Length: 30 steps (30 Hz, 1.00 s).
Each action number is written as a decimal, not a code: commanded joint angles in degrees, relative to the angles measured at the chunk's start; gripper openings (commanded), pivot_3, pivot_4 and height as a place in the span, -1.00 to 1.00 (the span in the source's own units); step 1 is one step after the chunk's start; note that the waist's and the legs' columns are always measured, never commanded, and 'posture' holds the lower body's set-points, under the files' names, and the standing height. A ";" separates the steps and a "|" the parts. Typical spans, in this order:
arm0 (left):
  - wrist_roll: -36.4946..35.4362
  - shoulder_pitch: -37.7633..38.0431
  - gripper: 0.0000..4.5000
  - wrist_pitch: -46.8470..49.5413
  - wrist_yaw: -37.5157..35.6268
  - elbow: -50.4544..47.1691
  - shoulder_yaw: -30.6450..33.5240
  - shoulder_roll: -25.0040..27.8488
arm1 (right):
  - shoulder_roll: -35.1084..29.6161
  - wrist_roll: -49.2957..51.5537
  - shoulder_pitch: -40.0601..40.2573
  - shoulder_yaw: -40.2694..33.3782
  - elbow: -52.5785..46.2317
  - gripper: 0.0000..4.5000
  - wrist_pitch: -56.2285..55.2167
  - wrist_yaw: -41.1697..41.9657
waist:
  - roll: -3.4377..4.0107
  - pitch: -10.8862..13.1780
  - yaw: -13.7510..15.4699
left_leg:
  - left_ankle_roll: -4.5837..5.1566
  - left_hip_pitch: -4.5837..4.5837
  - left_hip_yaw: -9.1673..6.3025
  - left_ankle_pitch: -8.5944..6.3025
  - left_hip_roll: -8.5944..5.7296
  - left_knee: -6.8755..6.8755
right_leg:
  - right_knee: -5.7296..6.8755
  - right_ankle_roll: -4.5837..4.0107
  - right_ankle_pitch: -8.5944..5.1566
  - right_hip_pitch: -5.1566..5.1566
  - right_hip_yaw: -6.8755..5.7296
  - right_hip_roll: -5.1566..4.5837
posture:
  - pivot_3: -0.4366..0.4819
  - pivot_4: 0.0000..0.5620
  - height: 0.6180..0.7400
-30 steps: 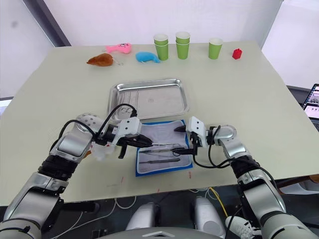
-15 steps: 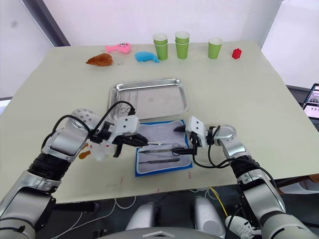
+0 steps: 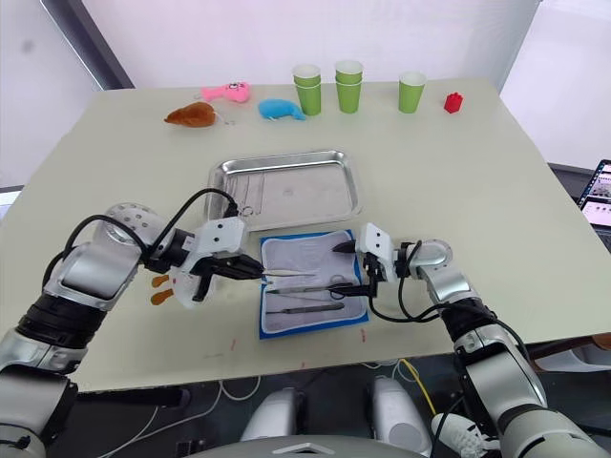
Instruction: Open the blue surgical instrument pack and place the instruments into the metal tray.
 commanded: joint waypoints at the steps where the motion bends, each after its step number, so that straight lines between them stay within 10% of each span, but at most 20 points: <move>1: -2.55 0.44 -1.00 -0.67 -1.53 -1.93 4.36 3.54 | -0.76 -5.96 3.81 4.23 7.37 1.00 3.47 -1.21 | 0.04 0.03 0.01 | 0.00 0.00 0.00 0.00 0.00 0.00 | 0.00 0.00 0.00 0.00 0.00 0.00 | -0.05 -0.47 1.00; 13: -14.65 -1.52 -1.00 11.25 -1.19 -6.65 12.95 6.44 | -0.53 -5.97 3.63 4.27 7.63 1.00 3.37 -1.16 | -0.01 0.20 0.04 | 0.00 -0.02 0.02 0.00 0.02 0.00 | 0.00 -0.01 -0.01 -0.03 0.00 0.01 | -0.05 -0.47 1.00; 30: -7.30 -9.14 -1.00 32.03 50.36 -7.64 13.57 -24.29 | -0.99 -6.21 3.50 4.14 7.95 1.00 3.02 -1.43 | -0.16 0.11 0.02 | -0.02 0.06 -0.18 0.00 0.07 0.07 | 0.00 0.25 0.14 0.26 0.23 0.37 | -0.05 -0.47 1.00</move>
